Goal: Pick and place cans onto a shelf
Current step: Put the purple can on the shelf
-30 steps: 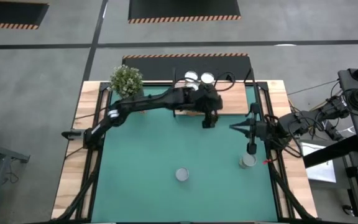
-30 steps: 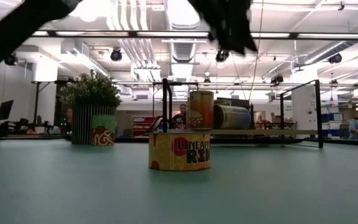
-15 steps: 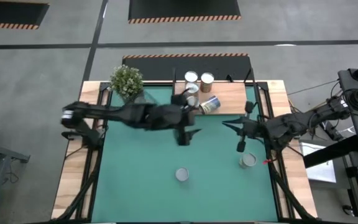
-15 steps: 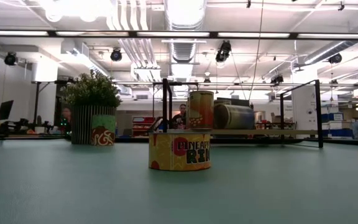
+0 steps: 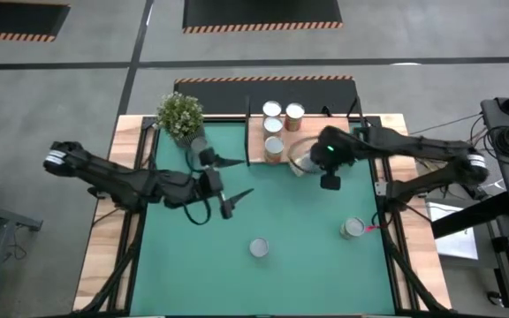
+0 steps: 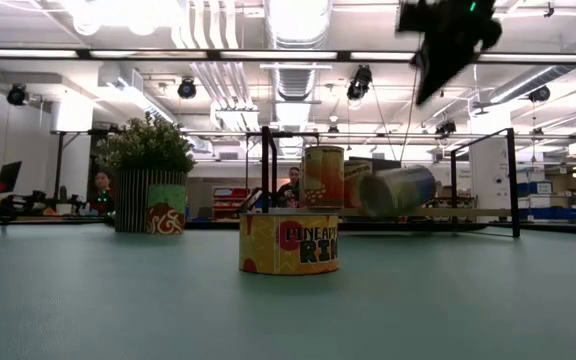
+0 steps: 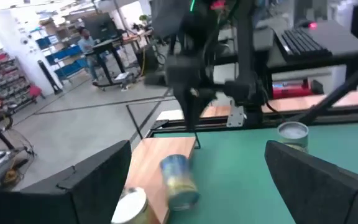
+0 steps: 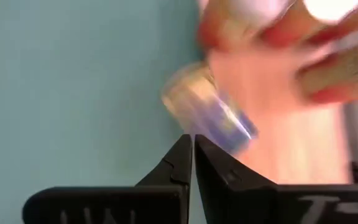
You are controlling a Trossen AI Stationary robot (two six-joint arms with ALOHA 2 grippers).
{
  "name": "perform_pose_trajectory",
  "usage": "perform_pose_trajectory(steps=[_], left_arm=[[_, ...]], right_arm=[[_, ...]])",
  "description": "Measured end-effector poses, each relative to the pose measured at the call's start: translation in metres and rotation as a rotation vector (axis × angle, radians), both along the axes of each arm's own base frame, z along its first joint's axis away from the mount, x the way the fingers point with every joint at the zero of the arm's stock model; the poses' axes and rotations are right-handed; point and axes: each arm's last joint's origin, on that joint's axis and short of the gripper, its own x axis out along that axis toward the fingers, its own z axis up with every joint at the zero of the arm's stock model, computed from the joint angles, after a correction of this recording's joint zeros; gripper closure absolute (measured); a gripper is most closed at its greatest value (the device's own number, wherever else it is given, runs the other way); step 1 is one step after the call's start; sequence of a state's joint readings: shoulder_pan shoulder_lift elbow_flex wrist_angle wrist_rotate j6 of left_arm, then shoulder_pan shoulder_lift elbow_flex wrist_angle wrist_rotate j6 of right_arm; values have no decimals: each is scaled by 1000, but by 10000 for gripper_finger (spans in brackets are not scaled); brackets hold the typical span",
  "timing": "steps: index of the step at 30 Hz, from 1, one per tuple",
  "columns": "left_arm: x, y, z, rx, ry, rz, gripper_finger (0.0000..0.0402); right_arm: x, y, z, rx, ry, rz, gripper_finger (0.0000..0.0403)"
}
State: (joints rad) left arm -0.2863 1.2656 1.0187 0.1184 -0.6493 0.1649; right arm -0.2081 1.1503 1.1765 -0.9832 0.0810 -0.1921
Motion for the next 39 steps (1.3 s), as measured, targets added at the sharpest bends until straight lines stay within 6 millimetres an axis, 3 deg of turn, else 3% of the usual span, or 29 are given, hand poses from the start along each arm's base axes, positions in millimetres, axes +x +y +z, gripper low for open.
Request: perform_pose_trajectory(steps=[3, 6, 15, 21, 29, 35, 39], left_arm=[[-13, 3, -5, -39, -28, 0, 49], [-25, 4, -7, -71, -47, -7, 49], [-41, 3, -19, -107, -46, -25, 49], [-40, 3, -22, -114, -41, -24, 49], [-39, 2, -21, -115, -50, -25, 49], [-39, 2, -20, -119, -56, -25, 49], [-38, 2, -20, -122, -64, -26, 49]], right_arm=[[7, -15, -9, 85, 68, 28, 394], [11, -15, -16, 65, 96, 74, 394], [20, 11, -47, 120, 107, 76, 394], [19, 16, -58, 213, 102, -109, 377], [14, 45, -63, 334, 221, -79, 258], [11, 92, -64, 348, 263, 43, 150], [11, 124, -77, 307, 330, 89, 105]])
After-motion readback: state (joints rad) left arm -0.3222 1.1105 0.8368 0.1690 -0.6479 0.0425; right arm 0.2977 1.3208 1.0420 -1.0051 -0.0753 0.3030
